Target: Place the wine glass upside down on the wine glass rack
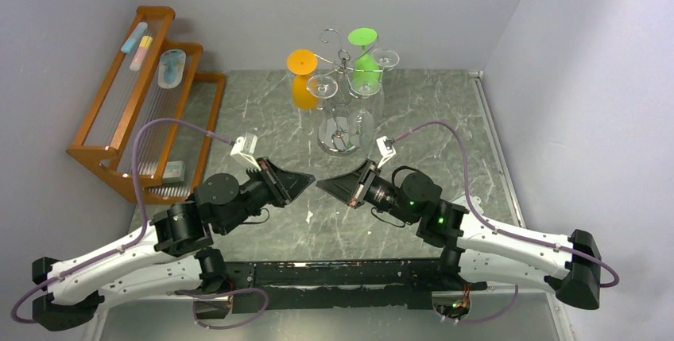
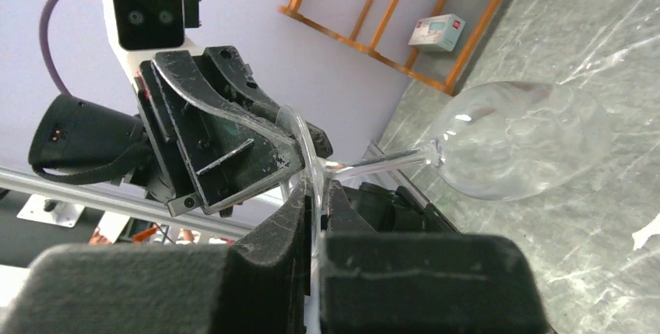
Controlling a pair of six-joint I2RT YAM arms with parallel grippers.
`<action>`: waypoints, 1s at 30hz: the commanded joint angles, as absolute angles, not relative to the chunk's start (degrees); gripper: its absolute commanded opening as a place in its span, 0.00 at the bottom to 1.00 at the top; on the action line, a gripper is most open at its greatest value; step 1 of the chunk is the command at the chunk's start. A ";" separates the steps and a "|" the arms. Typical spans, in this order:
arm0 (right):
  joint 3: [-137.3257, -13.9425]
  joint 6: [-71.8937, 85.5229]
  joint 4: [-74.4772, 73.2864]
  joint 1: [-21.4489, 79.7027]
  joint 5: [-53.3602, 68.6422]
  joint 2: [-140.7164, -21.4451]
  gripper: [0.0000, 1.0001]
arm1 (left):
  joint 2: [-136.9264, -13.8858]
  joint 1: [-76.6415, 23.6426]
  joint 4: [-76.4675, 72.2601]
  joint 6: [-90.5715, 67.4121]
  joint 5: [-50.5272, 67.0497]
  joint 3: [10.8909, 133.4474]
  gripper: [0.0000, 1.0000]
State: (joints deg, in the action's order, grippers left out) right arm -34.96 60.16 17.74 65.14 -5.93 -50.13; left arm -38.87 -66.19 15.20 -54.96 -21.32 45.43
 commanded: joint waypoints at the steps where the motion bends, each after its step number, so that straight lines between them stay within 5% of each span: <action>1: -35.06 59.24 21.87 65.13 -5.31 -49.50 0.00 | -39.30 -65.78 13.68 -51.18 -21.97 44.47 0.05; 3: -35.42 59.13 20.35 65.15 -6.35 -49.49 0.00 | -39.21 -65.51 13.37 -50.07 -21.79 44.39 0.05; 8: -35.91 57.70 15.82 65.18 -10.11 -48.37 0.66 | -39.47 -64.36 16.51 -47.36 -24.79 47.13 0.05; 10: -35.00 57.70 15.46 65.17 -11.76 -47.13 0.74 | -39.98 -63.73 18.78 -45.87 -26.79 49.18 0.05; 21: -33.87 54.08 12.71 65.13 -17.67 -41.48 0.76 | -51.42 -51.25 23.11 -32.21 -33.06 62.93 0.05; 30: -35.39 50.84 13.30 65.14 -16.42 -41.86 0.75 | -61.31 -32.57 13.05 -27.61 -18.98 70.19 0.05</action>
